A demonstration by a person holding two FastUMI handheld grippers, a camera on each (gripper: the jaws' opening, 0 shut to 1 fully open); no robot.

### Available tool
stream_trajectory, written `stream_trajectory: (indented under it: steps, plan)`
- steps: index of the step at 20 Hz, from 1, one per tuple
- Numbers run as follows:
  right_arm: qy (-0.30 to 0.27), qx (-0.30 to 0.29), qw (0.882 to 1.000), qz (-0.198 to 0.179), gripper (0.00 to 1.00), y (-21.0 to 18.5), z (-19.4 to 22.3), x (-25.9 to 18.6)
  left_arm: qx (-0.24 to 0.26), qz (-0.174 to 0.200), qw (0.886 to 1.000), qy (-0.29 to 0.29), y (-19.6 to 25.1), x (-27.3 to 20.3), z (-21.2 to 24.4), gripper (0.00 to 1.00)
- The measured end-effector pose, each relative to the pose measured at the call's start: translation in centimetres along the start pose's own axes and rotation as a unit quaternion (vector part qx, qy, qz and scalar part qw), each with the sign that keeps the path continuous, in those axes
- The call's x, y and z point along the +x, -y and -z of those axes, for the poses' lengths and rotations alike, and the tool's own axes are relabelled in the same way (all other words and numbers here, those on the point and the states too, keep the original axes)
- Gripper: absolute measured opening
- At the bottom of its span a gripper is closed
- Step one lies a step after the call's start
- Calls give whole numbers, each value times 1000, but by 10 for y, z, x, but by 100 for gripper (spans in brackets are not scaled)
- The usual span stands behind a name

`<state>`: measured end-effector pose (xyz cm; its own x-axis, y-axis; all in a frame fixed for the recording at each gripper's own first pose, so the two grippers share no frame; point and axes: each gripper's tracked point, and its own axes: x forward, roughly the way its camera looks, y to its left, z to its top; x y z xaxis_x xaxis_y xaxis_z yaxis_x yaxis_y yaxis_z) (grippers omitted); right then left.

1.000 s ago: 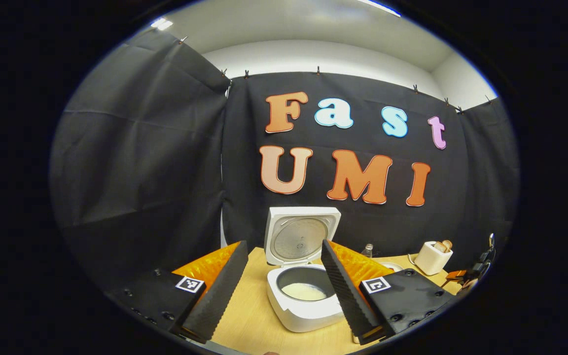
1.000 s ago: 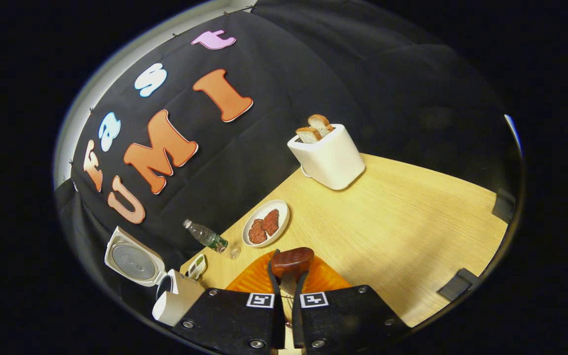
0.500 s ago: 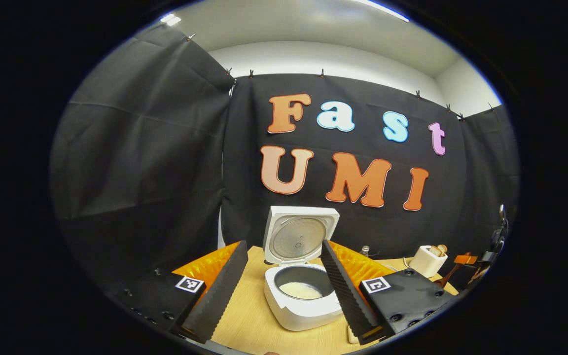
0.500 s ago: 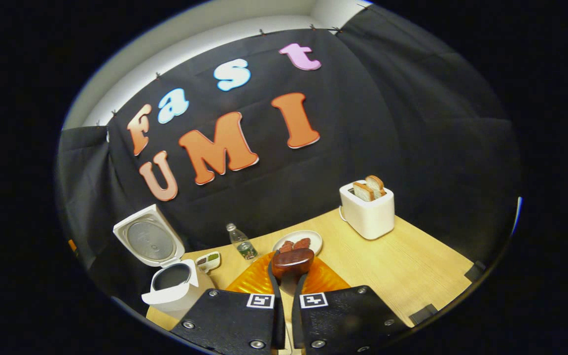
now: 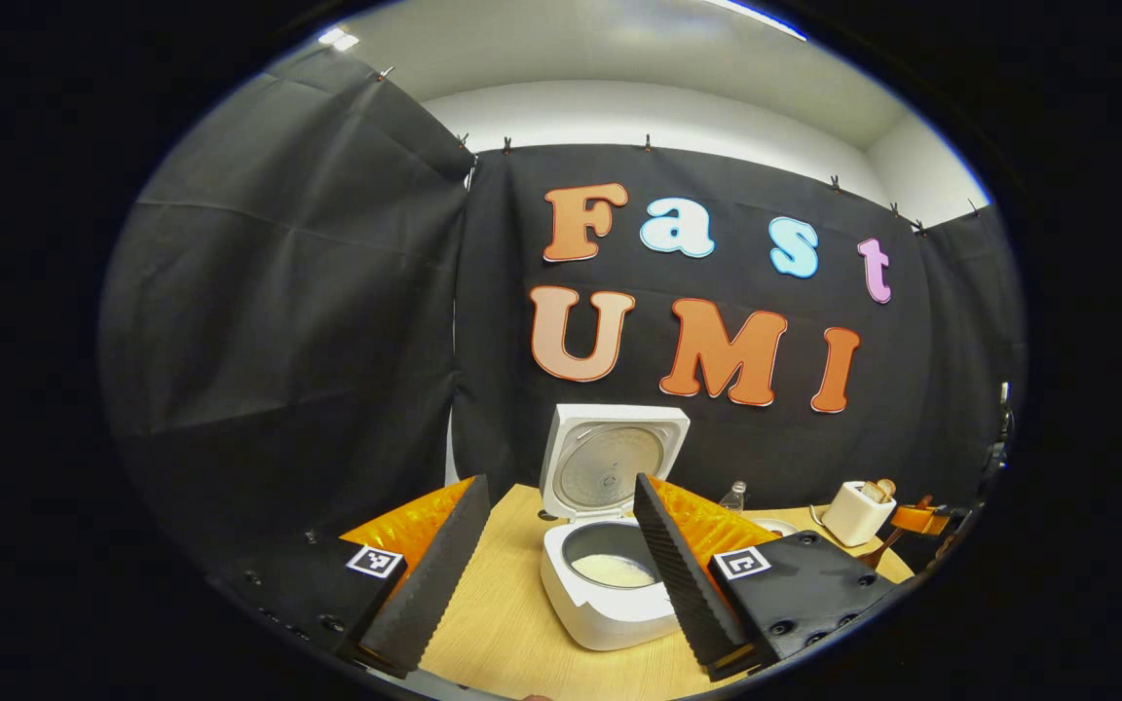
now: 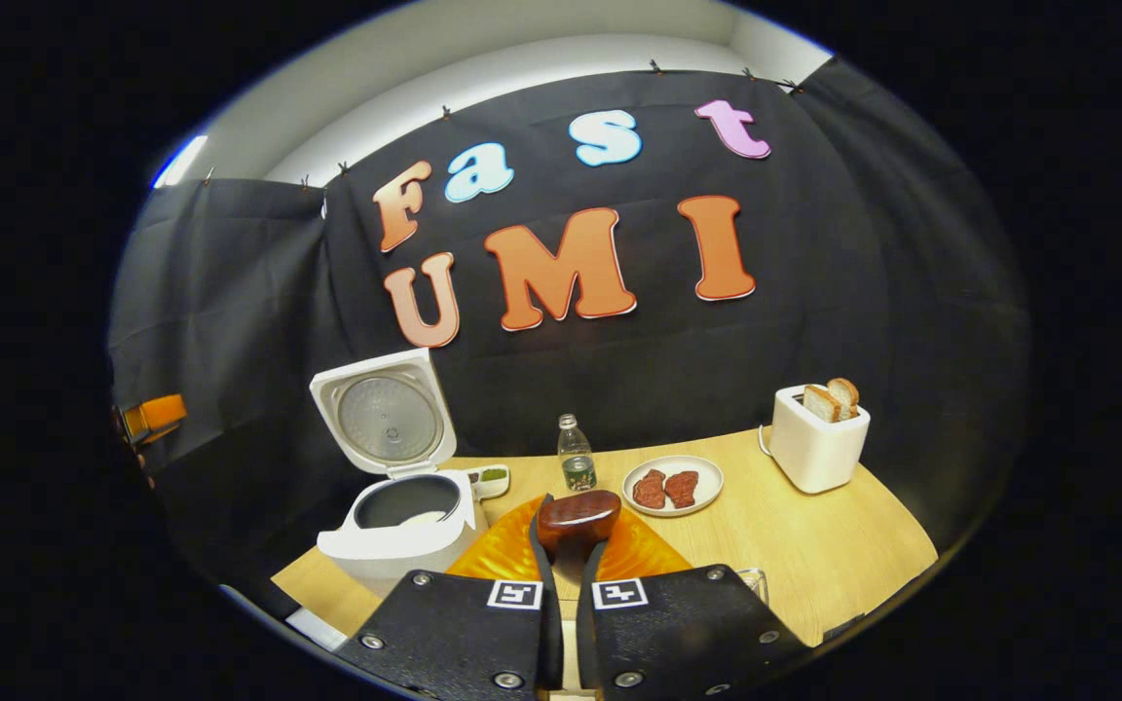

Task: Close the left gripper, press the button to open the rice cooker; take a wooden spoon from the chopstick holder with the right hand, scoop a spoonful of rice and pour it into the rice cooker, then put the wooden spoon back into the chopstick holder.

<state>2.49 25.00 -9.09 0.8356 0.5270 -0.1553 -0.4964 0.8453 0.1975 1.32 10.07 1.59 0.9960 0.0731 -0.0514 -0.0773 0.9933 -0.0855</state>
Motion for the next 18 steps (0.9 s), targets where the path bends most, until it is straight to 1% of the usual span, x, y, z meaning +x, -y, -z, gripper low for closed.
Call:
stream_trajectory:
  steps: [2, 4, 6, 10, 14, 16, 18]
  plan:
    - [-7, -11, 1000, -13, 5, -9, 18, 6, 9, -5, 1000, -2, -4, -1, 1, 100]
    - [-26, -28, 999, -19, 5, -9, 39, 13, 19, -19, 1000, -6, -12, -1, 2, 100]
    - [-42, -33, 998, -26, 5, -9, 56, 20, 15, -27, 1000, -7, -13, -2, 2, 100]
    - [-53, -69, 996, -23, 5, -6, 83, 37, 16, -44, 999, -15, -23, -2, 8, 100]
    - [-65, -105, 992, -24, 5, -6, 111, 47, 38, -55, 998, -22, -28, 2, 11, 100]
    - [-65, -97, 993, -26, 5, -7, 120, 47, 41, -58, 997, -24, -29, 4, 11, 100]
    - [-61, -74, 995, -25, 5, -6, 120, 47, 42, -55, 997, -28, -25, 6, 15, 100]
